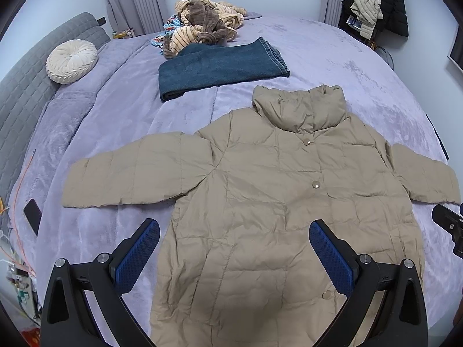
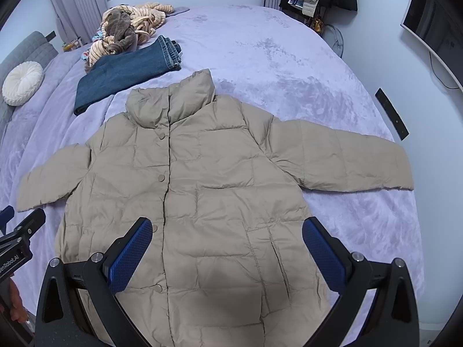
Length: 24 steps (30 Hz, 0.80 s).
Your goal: Fold large clothes
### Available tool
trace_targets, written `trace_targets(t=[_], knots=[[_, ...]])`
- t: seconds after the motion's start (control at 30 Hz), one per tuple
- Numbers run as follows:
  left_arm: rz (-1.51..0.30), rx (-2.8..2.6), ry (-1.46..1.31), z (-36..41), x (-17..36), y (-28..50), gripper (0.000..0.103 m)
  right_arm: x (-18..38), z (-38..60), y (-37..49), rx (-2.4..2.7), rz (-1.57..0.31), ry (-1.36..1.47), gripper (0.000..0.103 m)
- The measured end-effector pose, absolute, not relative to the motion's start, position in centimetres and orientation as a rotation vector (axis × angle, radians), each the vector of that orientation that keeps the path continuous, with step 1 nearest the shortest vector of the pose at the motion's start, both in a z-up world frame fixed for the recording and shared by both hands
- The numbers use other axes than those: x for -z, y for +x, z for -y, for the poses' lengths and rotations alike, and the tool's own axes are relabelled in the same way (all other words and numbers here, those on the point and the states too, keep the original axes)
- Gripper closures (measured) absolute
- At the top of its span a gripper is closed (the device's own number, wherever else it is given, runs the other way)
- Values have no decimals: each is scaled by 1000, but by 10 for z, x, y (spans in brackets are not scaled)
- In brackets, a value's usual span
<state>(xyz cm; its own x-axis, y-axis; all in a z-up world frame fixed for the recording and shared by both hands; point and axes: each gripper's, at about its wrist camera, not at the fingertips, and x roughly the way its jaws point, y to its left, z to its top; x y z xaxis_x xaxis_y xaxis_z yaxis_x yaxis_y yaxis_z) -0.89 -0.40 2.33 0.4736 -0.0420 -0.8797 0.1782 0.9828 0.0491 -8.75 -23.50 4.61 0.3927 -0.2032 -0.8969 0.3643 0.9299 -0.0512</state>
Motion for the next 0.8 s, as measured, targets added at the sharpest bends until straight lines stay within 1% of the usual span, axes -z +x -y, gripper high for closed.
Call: trace_targets(t=[0.8], knots=[[-1066, 131, 143, 4, -26, -8, 0, -49, 234, -87, 363, -1106, 156, 0]])
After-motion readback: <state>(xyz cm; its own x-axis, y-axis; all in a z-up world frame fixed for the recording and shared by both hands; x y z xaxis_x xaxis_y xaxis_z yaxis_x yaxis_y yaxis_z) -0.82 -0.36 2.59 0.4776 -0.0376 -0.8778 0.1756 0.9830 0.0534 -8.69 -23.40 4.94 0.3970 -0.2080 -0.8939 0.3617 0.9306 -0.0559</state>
